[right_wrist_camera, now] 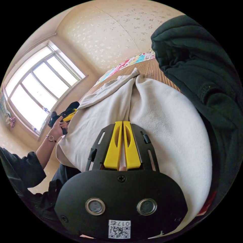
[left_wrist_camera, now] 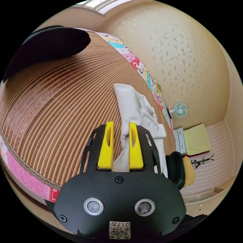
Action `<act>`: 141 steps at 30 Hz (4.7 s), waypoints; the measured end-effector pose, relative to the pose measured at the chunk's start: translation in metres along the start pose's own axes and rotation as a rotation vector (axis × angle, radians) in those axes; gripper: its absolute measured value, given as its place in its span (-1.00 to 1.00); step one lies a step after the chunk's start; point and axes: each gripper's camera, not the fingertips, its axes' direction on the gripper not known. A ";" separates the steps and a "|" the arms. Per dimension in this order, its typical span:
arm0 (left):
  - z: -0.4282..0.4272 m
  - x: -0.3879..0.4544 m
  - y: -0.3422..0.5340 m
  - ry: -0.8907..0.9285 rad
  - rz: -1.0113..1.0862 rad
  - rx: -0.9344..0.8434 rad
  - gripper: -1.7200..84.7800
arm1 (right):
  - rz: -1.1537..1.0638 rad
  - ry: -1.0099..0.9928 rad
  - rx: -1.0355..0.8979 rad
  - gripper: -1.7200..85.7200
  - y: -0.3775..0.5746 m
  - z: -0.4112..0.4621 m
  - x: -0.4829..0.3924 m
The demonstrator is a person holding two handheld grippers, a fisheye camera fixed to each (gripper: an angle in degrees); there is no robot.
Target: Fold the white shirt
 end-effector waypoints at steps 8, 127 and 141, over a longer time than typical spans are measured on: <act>0.030 -0.029 -0.022 0.201 -0.038 -0.112 -0.84 | 0.012 -0.015 0.004 -0.95 -0.004 -0.009 -0.003; -0.113 -0.140 0.173 -0.182 0.182 0.157 -0.97 | 0.480 0.127 0.585 -0.88 -0.078 -0.199 -0.086; -0.115 -0.131 0.158 -0.114 0.140 0.099 -0.97 | -0.311 0.068 -0.460 -0.81 0.001 0.290 -0.277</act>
